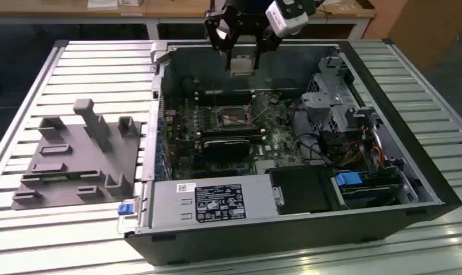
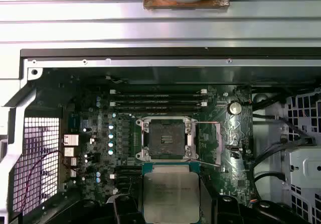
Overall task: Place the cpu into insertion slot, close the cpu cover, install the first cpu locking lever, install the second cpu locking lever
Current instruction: 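Place the cpu into insertion slot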
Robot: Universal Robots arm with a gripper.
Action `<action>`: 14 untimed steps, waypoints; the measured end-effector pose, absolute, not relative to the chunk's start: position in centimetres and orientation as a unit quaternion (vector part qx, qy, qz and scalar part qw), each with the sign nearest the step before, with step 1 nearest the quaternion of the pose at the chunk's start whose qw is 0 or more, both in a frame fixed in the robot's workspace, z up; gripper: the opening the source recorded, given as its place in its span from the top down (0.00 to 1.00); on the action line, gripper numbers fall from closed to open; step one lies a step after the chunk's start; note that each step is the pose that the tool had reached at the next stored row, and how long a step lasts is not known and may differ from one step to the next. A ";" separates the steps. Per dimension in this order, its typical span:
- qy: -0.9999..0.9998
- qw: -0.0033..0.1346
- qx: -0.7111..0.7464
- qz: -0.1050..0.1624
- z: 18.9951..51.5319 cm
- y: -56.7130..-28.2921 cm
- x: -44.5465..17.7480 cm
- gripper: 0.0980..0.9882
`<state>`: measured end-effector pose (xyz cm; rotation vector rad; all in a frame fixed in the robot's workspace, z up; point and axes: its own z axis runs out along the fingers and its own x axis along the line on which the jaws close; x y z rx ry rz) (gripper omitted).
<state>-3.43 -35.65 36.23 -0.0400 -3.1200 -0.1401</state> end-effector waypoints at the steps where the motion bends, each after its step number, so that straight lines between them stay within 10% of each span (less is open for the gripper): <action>1: -0.999 0.009 -0.013 -0.045 36.2 -35.7 -3.4 0.51; 14: -0.999 0.009 -0.013 -0.045 36.0 -35.7 -3.4 0.51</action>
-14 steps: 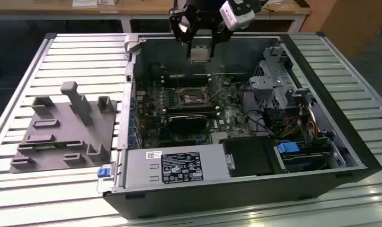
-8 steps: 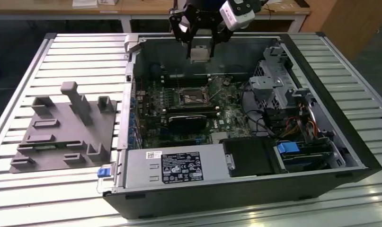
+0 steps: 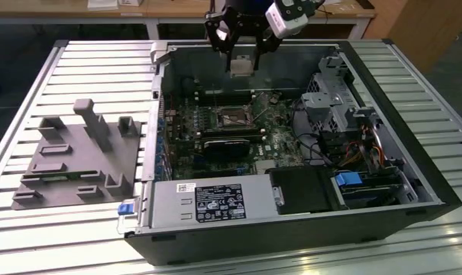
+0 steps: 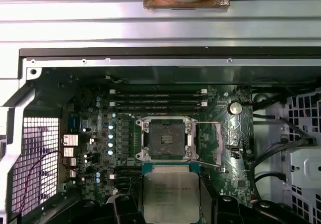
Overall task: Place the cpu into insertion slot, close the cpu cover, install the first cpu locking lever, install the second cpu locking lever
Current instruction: 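Place the cpu into insertion slot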
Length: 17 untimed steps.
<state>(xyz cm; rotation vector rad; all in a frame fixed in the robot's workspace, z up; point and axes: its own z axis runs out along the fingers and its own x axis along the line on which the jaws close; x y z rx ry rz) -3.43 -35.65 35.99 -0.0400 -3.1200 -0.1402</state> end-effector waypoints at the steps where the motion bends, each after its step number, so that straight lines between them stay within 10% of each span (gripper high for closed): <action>1: -0.999 0.009 -0.013 -0.045 35.9 -35.7 -3.4 0.51; 17: -0.996 0.006 -0.076 -0.045 34.6 -35.6 -3.4 0.51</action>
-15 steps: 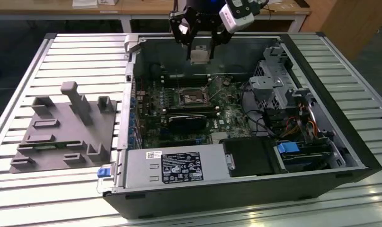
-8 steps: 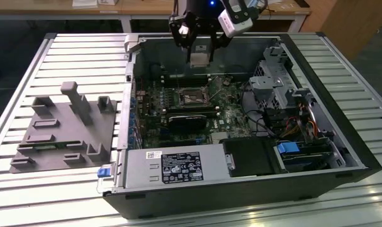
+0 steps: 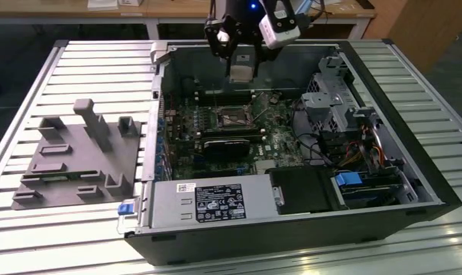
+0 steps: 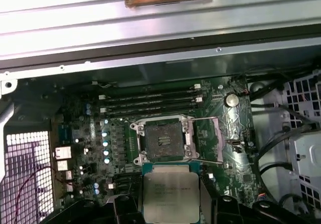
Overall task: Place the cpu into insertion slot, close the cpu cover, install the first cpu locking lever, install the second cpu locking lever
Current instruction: 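Place the cpu into insertion slot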
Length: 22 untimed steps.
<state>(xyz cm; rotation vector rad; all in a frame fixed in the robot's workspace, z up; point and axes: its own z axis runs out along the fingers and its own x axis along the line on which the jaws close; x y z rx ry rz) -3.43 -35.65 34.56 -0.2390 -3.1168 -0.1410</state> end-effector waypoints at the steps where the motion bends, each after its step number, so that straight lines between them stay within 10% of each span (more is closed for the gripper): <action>1: -0.995 0.006 -0.085 -0.045 34.5 -35.7 -3.4 0.51; 22: -0.963 -0.003 -0.266 -0.045 34.4 -35.7 -3.4 0.51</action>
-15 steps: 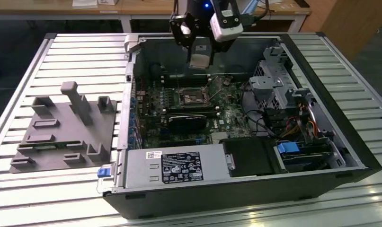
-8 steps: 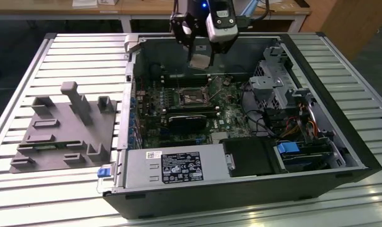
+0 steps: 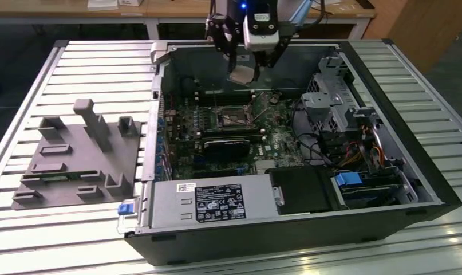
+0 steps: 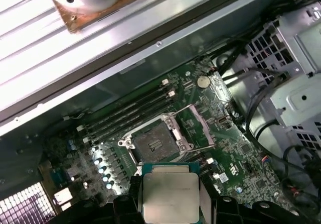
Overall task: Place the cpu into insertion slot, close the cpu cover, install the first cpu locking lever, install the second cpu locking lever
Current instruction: 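Place the cpu into insertion slot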
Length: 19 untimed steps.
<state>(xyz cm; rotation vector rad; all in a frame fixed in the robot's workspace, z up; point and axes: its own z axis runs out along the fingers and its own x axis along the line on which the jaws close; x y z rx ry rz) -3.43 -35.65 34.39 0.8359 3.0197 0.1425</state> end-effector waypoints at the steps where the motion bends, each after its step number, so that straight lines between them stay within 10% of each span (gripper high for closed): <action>1: 0.960 0.003 0.275 0.045 34.4 -35.7 -3.4 0.51; 19: 0.902 0.010 0.428 0.044 34.0 -35.6 -3.4 0.51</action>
